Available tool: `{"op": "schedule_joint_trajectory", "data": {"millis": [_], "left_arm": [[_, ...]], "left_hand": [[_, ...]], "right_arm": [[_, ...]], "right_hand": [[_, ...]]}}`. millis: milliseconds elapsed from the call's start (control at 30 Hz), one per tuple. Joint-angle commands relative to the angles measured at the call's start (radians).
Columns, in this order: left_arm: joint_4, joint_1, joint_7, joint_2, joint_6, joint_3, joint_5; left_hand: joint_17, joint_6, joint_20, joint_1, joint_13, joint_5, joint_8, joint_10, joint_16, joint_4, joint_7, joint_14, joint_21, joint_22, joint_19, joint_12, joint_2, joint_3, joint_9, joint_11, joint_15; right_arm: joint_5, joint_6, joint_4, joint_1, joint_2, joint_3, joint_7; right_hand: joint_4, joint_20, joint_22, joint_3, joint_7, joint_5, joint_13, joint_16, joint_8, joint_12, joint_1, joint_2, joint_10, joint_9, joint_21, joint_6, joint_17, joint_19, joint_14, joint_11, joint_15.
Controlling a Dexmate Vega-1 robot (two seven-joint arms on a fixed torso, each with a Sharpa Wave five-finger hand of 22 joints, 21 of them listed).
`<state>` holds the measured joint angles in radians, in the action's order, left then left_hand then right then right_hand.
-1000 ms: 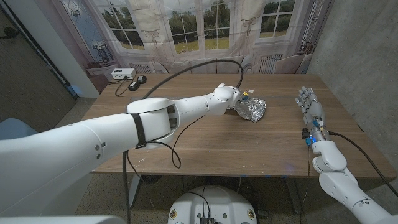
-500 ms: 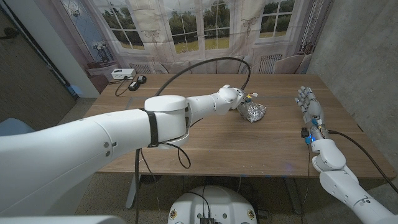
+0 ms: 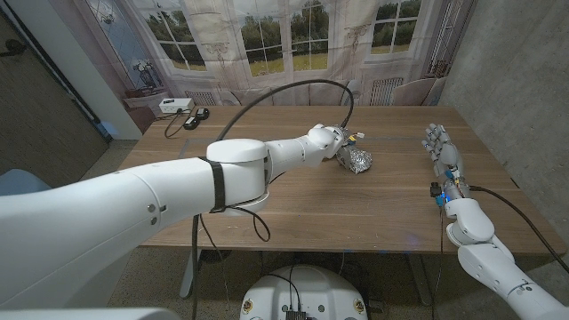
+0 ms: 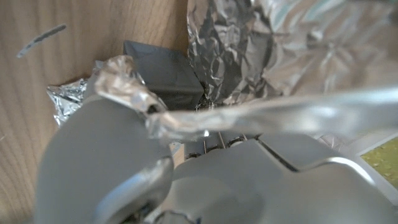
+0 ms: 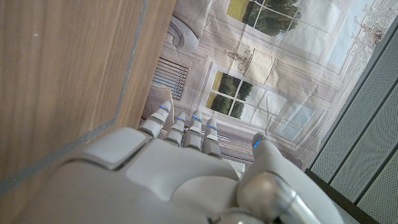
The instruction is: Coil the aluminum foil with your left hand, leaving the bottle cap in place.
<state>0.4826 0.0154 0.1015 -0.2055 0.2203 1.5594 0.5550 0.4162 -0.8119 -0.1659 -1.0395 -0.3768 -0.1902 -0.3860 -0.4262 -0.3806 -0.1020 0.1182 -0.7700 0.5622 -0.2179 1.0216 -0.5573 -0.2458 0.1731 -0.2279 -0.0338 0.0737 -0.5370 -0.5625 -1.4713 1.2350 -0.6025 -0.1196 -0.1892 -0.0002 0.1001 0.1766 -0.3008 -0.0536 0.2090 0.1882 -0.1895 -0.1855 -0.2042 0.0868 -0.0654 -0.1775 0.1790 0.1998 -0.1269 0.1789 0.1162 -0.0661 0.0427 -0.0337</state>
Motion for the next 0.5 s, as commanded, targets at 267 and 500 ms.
{"op": "schedule_joint_trajectory", "data": {"millis": [267, 500], "left_arm": [[0.347, -0.042, -0.041, 0.176, 0.138, 0.011, 0.186], [0.340, -0.029, 0.064, 0.166, 0.113, 0.000, 0.197]], "left_hand": [[-0.031, 0.300, 0.055, -0.105, -0.004, 0.002, 0.204, 0.199, 0.188, 0.071, -0.170, 0.267, 0.120, 0.017, -0.198, 0.095, 0.248, -0.099, -0.041, 0.095, 0.088], [-0.143, 0.770, 0.287, 0.136, 0.061, -0.069, 0.213, 0.406, 0.198, 0.158, -0.225, 0.516, -0.051, 0.043, -0.494, 0.276, 0.165, -0.237, 0.027, 0.064, -0.032]], "right_arm": [[0.021, 0.010, -0.015, 0.007, -0.004, 0.007, -0.025], [0.026, 0.005, -0.021, 0.015, -0.002, 0.011, -0.033]], "right_hand": [[0.000, -0.008, 0.004, -0.003, -0.001, -0.001, 0.004, -0.008, -0.005, -0.003, -0.001, -0.006, -0.012, 0.002, 0.005, -0.007, 0.003, 0.008, -0.005, -0.002, -0.002], [0.001, -0.008, 0.004, -0.003, -0.002, -0.001, 0.004, -0.007, -0.004, -0.003, -0.001, -0.007, -0.013, 0.002, 0.005, -0.007, 0.003, 0.008, -0.005, -0.002, -0.002]]}}
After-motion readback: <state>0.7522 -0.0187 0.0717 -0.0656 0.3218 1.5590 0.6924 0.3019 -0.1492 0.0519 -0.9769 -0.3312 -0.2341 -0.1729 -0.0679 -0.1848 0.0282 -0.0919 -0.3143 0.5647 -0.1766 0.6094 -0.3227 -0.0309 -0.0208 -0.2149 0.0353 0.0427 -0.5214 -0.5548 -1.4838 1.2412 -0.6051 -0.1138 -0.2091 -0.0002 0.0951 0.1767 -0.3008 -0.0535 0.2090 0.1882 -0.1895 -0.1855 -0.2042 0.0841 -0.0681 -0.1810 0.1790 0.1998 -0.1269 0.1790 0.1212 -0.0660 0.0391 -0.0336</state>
